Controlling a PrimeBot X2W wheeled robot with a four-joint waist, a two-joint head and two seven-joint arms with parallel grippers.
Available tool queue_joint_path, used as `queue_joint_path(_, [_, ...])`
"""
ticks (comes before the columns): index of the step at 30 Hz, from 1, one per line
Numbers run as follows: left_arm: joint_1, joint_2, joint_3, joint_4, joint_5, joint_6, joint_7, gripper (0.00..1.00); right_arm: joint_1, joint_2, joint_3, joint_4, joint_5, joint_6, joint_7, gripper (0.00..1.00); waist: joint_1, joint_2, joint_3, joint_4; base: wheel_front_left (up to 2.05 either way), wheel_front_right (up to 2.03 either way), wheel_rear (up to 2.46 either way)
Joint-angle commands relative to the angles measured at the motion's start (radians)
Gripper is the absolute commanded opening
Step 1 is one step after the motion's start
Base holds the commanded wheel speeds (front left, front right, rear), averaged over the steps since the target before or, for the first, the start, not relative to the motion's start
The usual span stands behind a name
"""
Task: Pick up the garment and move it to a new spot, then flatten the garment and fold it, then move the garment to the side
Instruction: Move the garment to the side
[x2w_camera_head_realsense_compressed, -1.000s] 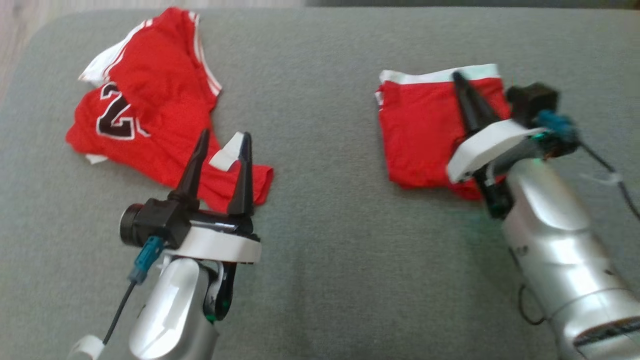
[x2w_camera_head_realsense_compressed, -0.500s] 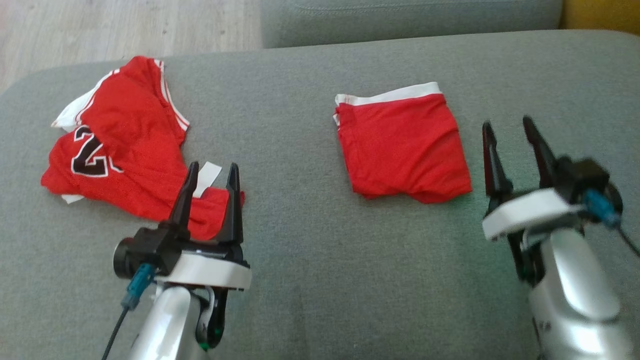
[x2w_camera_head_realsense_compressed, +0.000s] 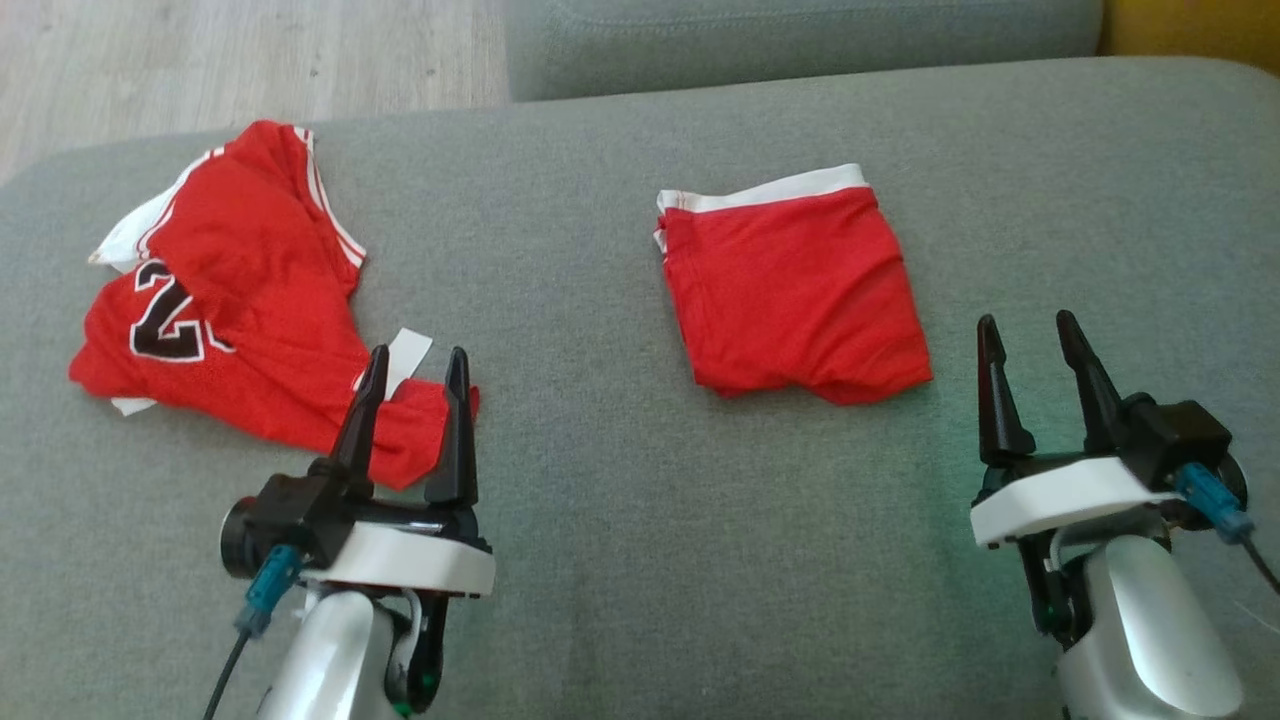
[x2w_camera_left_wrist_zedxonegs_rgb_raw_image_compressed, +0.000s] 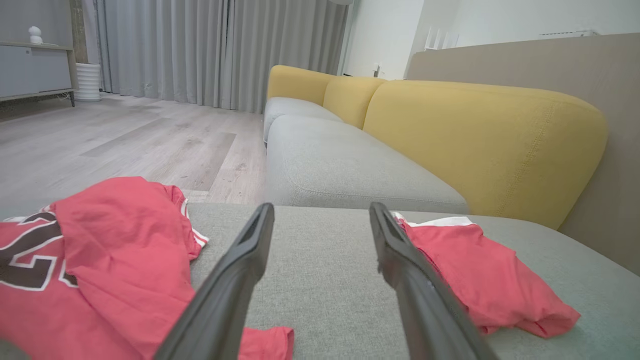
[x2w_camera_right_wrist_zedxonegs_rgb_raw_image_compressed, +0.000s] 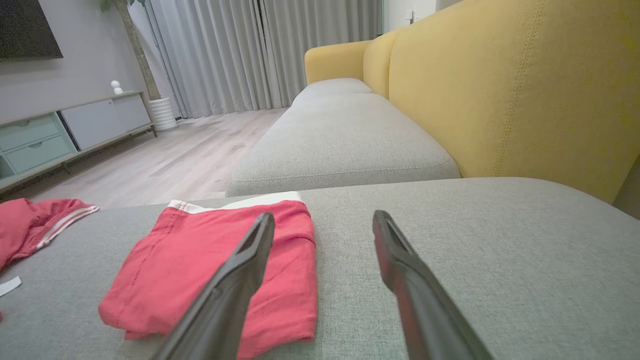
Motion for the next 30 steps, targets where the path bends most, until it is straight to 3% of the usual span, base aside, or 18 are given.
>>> queue_joint_path(1, [-0.038, 0.008, 0.029, -0.034, -0.001, -0.002, -0.008, 1.00, -0.046, 0.004, 0.024, -0.026, -0.019, -0.001, 0.002, 1.00, 0.0001, -0.0001, 0.016, 0.008, 0.00, 0.00, 0.00])
queue_joint_path(9, [-0.085, 0.008, -0.006, -0.039, 0.004, -0.006, -0.008, 1.00, -0.169, 0.004, -0.021, 0.044, -0.061, -0.001, 0.114, 1.00, 0.0001, -0.0001, 0.099, 0.052, 0.00, 0.00, 0.00])
queue_joint_path(17, [-0.144, 0.008, -0.063, -0.034, -0.014, -0.006, -0.008, 1.00, -0.330, 0.004, -0.065, 0.226, -0.034, -0.001, 0.242, 1.00, 0.0001, -0.0001, 0.180, 0.126, 0.00, 0.00, 0.00])
queue_joint_path(24, [-0.173, 0.008, -0.096, -0.036, -0.028, 0.003, -0.008, 1.00, -0.419, 0.004, -0.093, 0.384, -0.065, -0.001, 0.289, 0.98, 0.0001, -0.0001, 0.215, 0.163, 0.00, 0.00, 0.00])
queue_joint_path(26, [-0.177, 0.008, -0.099, -0.034, -0.029, 0.005, -0.008, 1.00, -0.433, 0.004, -0.091, 0.413, -0.085, -0.001, 0.282, 0.02, 0.0001, -0.0001, 0.217, 0.166, 0.00, 0.00, 0.00])
queue_joint_path(30, [-0.186, 0.008, -0.107, -0.028, -0.028, 0.007, -0.008, 1.00, -0.451, 0.004, -0.075, 0.446, -0.136, -0.001, 0.244, 0.00, 0.0001, -0.0001, 0.214, 0.161, 0.00, 0.00, 0.00])
